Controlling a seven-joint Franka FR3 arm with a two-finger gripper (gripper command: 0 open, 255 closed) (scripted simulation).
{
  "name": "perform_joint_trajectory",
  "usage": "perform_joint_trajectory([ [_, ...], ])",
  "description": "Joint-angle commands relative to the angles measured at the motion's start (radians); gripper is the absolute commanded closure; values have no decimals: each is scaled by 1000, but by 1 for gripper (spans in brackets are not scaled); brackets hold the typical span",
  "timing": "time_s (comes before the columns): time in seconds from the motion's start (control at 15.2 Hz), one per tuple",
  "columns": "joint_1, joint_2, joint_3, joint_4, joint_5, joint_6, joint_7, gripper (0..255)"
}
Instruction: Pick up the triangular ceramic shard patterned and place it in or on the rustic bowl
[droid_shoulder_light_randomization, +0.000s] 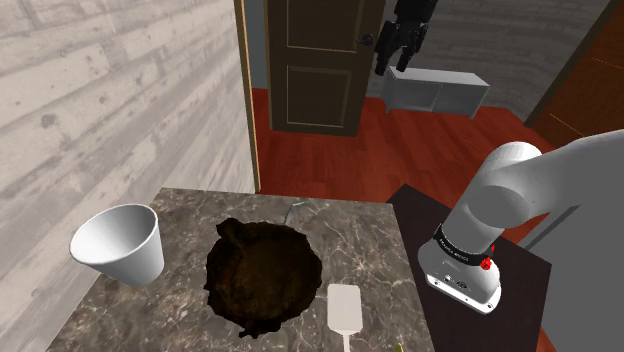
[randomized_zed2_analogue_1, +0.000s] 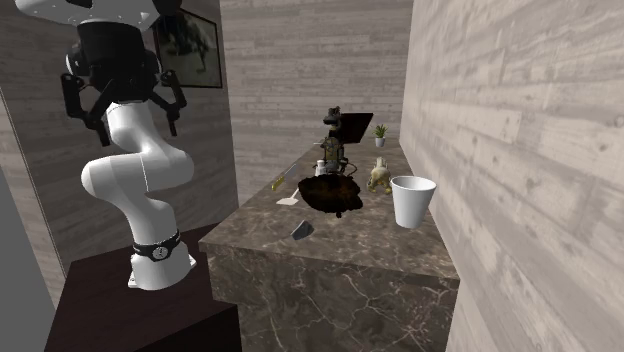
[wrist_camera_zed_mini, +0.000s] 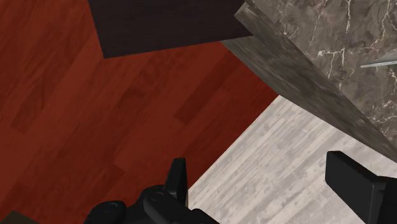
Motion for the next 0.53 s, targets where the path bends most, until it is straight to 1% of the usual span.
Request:
perform_joint_trajectory([
  [0.0,0,0,0,0,0,0,0,0],
  [0.46,71,33,24,-155,128,157,-3,0],
])
